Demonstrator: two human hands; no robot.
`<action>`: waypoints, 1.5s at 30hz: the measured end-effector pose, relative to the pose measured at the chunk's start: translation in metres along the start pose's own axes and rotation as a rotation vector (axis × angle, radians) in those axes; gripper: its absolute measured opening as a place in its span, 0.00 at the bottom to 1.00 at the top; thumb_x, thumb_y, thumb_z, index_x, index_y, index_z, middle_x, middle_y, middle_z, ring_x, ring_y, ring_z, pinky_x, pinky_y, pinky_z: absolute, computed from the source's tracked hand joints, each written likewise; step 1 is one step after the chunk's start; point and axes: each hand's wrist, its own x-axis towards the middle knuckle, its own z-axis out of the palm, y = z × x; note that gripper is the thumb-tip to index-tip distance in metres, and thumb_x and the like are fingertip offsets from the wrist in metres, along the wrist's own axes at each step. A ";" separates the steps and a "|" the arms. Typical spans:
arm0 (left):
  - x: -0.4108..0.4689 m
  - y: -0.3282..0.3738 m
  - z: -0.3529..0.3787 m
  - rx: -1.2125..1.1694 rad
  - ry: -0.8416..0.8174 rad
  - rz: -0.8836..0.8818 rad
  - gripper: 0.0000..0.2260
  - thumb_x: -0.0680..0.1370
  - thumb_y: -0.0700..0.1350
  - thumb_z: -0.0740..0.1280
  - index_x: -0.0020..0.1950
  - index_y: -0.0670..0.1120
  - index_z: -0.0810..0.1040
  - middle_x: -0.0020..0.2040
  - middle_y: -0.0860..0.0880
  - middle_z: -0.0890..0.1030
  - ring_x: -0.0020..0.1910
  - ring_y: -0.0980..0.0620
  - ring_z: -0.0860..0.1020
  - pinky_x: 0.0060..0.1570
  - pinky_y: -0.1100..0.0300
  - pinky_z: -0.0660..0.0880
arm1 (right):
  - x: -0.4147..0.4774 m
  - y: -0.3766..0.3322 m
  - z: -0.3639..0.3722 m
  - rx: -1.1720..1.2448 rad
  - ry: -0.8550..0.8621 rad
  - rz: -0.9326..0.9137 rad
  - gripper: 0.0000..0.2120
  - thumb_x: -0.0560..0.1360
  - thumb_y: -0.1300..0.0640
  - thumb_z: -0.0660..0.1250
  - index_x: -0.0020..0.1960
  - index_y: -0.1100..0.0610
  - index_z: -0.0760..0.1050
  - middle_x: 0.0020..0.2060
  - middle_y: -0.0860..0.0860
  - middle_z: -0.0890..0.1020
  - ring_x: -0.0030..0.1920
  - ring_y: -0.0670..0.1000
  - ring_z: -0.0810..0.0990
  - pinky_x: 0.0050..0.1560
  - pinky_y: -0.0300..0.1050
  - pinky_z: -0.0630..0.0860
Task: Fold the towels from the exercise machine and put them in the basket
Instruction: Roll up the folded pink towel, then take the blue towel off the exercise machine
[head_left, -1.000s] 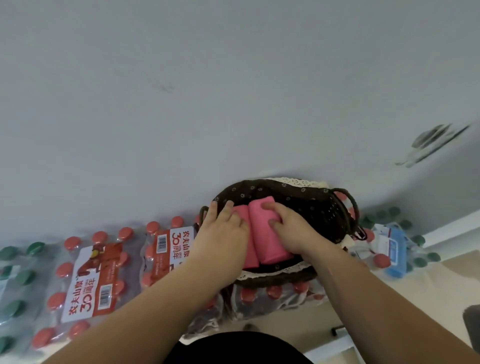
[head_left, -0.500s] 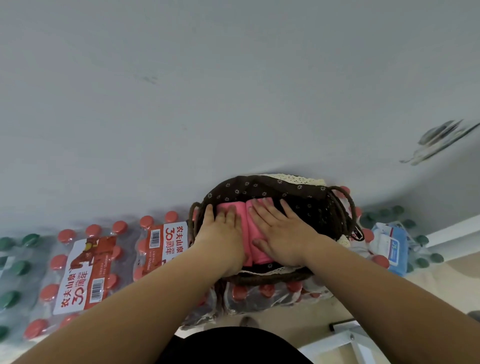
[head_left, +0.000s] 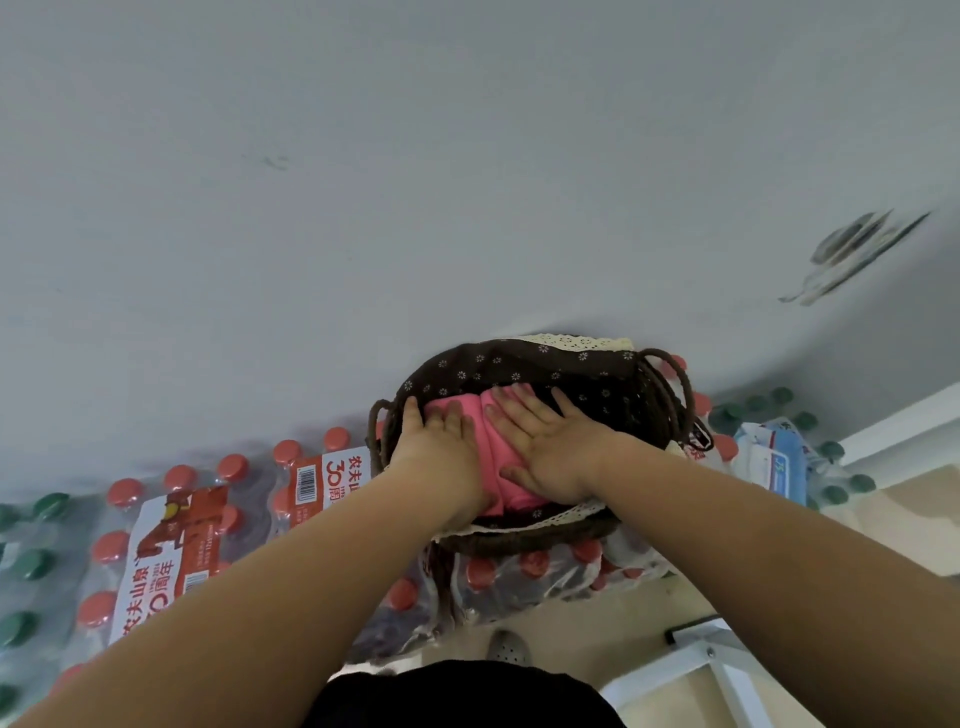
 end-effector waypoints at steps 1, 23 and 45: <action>-0.001 0.000 -0.001 -0.008 0.008 0.007 0.44 0.78 0.68 0.53 0.80 0.40 0.40 0.81 0.40 0.44 0.80 0.39 0.47 0.74 0.34 0.39 | -0.002 0.000 0.000 -0.034 0.027 0.001 0.35 0.82 0.36 0.42 0.77 0.50 0.26 0.75 0.49 0.25 0.76 0.52 0.27 0.77 0.63 0.37; -0.120 0.029 0.077 -0.436 0.642 1.028 0.25 0.76 0.58 0.60 0.65 0.44 0.77 0.59 0.44 0.80 0.56 0.42 0.77 0.58 0.47 0.76 | -0.214 -0.211 0.098 0.623 0.586 1.025 0.31 0.83 0.48 0.60 0.81 0.52 0.52 0.80 0.53 0.56 0.79 0.57 0.54 0.78 0.53 0.54; -0.226 0.225 0.254 -0.609 -0.163 1.090 0.13 0.73 0.54 0.68 0.55 0.53 0.73 0.49 0.53 0.79 0.47 0.52 0.78 0.47 0.53 0.78 | -0.325 -0.430 0.286 0.648 0.335 1.480 0.42 0.60 0.57 0.81 0.73 0.53 0.71 0.71 0.62 0.72 0.64 0.64 0.77 0.61 0.58 0.77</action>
